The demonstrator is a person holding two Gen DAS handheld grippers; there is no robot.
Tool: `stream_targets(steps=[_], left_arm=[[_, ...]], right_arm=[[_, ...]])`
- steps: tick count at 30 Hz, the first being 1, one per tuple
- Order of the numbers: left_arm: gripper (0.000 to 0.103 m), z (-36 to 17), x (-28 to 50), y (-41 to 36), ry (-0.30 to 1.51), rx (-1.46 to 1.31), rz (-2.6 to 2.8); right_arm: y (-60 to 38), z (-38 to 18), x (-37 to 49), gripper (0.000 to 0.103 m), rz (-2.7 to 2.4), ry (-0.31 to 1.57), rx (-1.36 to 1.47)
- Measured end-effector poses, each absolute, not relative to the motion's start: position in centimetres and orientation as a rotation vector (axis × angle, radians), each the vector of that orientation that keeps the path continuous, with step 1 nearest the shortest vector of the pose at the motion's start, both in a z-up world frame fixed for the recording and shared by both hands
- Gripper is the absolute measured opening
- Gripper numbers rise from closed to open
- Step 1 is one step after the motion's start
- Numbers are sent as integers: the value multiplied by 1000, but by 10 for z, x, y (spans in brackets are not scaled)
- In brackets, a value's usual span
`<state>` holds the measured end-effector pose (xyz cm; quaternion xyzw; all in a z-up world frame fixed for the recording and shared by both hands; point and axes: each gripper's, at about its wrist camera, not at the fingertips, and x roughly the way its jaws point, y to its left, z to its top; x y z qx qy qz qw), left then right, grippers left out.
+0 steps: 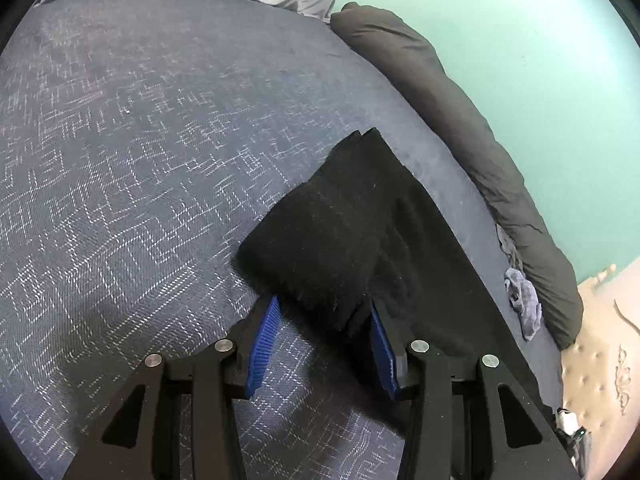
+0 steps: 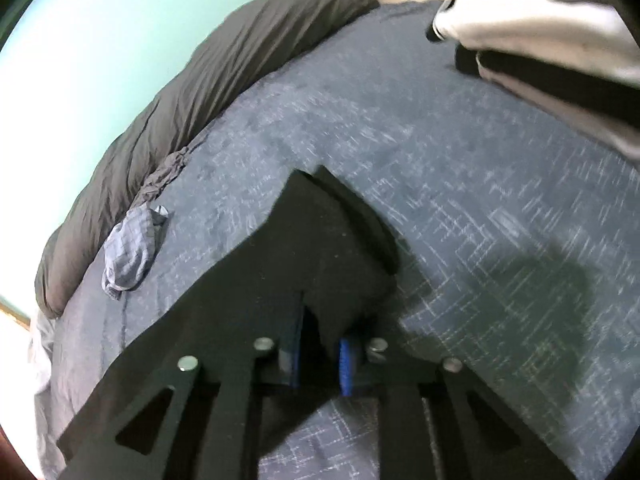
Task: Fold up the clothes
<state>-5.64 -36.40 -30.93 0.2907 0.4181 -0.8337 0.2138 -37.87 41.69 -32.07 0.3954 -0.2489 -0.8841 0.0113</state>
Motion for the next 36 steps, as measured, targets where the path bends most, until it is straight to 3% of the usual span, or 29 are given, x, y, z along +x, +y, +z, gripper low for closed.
stream_targets(steps=[5,9,16,26,36], left_arm=[[47,-310,-60,-366,1164,810,-2337],[28,-307,-62,-367,1154,810,-2371],[15,-292,-57,-363,1128,798,-2430],[14,-285,-55,-327,1177,915,-2472],[14,-271,-46,-282,1157,1001,-2508]], right_arm=[[412,-283,-369,8,-2801,-722,1123],[414,-250,-362,8,-2804,-708,1073],[419,-187,-345,7,-2824,-656,1002],[446,-111,-314,7,-2876,-570,945],[494,-104,-267,7,-2897,-586,970]])
